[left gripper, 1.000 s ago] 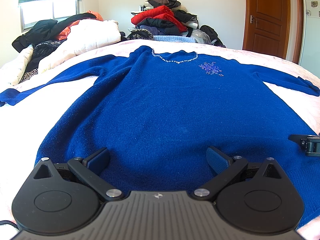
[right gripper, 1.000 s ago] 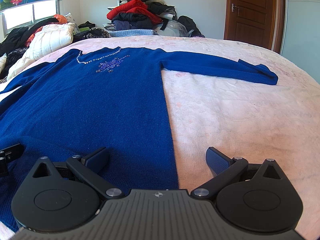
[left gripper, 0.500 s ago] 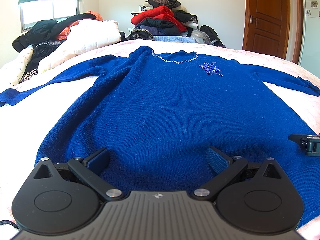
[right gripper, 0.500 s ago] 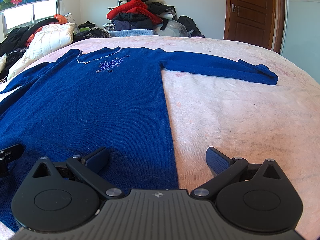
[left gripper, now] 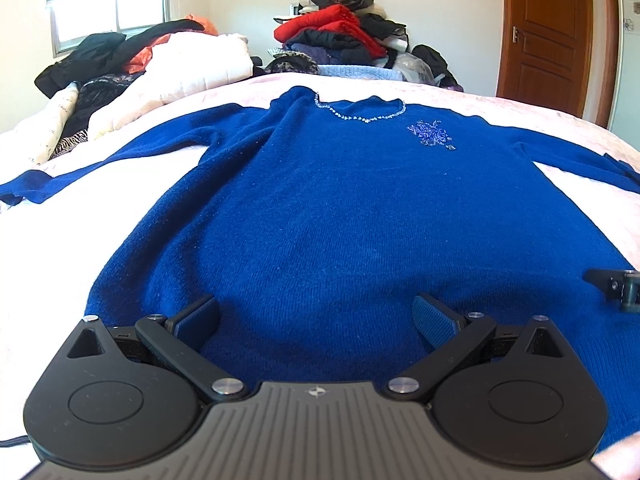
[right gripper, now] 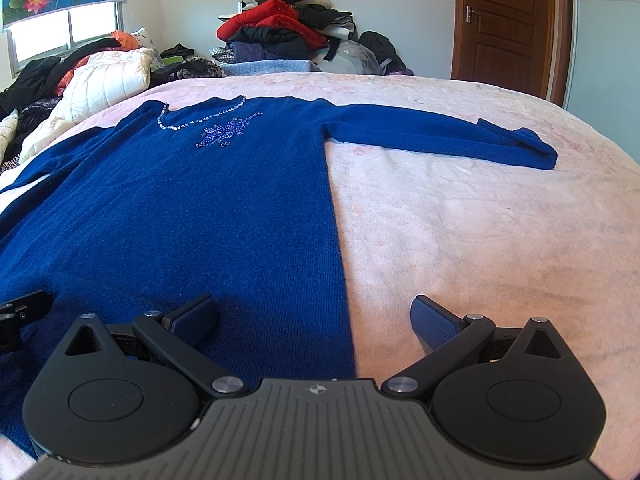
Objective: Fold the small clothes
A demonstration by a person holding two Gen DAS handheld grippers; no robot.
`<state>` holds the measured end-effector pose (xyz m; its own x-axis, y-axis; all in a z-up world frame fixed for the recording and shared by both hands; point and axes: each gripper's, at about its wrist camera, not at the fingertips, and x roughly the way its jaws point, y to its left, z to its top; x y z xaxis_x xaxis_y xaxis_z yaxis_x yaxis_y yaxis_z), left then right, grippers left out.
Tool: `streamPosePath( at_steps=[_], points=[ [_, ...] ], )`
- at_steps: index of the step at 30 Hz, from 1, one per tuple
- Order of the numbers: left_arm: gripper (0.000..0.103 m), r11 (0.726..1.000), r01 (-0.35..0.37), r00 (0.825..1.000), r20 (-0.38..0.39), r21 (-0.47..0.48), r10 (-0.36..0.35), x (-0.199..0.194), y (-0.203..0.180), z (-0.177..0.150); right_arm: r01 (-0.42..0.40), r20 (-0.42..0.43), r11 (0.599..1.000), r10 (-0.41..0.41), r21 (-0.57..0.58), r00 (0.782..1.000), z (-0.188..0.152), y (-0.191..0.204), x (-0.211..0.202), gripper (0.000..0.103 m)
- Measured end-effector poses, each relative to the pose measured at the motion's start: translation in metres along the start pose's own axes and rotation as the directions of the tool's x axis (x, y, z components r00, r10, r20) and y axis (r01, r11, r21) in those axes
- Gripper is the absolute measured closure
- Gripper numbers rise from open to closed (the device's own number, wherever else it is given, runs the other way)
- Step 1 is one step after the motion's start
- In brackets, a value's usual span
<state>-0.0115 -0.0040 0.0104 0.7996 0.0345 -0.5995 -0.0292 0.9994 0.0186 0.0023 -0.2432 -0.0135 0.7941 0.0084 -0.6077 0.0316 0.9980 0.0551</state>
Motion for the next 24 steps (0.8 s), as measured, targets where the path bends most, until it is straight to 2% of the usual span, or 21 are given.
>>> streamPosePath(
  at_steps=[7,12,15,17,19,22,24],
  points=[
    [0.000,0.990,0.092,0.995,-0.018,-0.103,-0.095,0.003,0.008,0.026,-0.062,0.006,0.996,0.062,0.064,0.998,0.019,-0.020,0.002,0.000],
    [0.000,0.989,0.106,0.994,-0.026,-0.103,-0.109,0.019,-0.002,0.051,-0.075,0.034,0.996,0.073,0.057,0.997,0.039,-0.036,0.013,0.001],
    [0.000,0.988,0.118,0.992,-0.043,-0.103,-0.123,0.030,-0.008,0.062,-0.147,0.048,0.981,0.142,0.129,0.989,0.057,-0.058,0.023,0.004],
    [0.000,0.988,0.117,0.991,-0.046,-0.099,-0.122,0.036,-0.012,0.070,-0.218,0.052,0.945,0.212,0.242,0.976,0.071,-0.082,0.032,0.011],
    [0.000,0.989,0.119,0.991,-0.046,-0.091,-0.124,0.042,-0.016,0.077,-0.266,0.090,0.890,0.251,0.369,0.964,0.086,-0.113,0.043,0.013],
    [0.000,0.988,0.131,0.990,-0.043,-0.081,-0.135,0.049,-0.022,0.087,-0.279,0.171,0.803,0.221,0.526,0.960,0.108,-0.163,0.059,0.015],
    [0.000,0.987,0.141,0.989,-0.041,-0.077,-0.144,0.053,-0.026,0.094,-0.289,0.226,0.731,0.186,0.619,0.956,0.117,-0.196,0.070,0.022]
  ],
)
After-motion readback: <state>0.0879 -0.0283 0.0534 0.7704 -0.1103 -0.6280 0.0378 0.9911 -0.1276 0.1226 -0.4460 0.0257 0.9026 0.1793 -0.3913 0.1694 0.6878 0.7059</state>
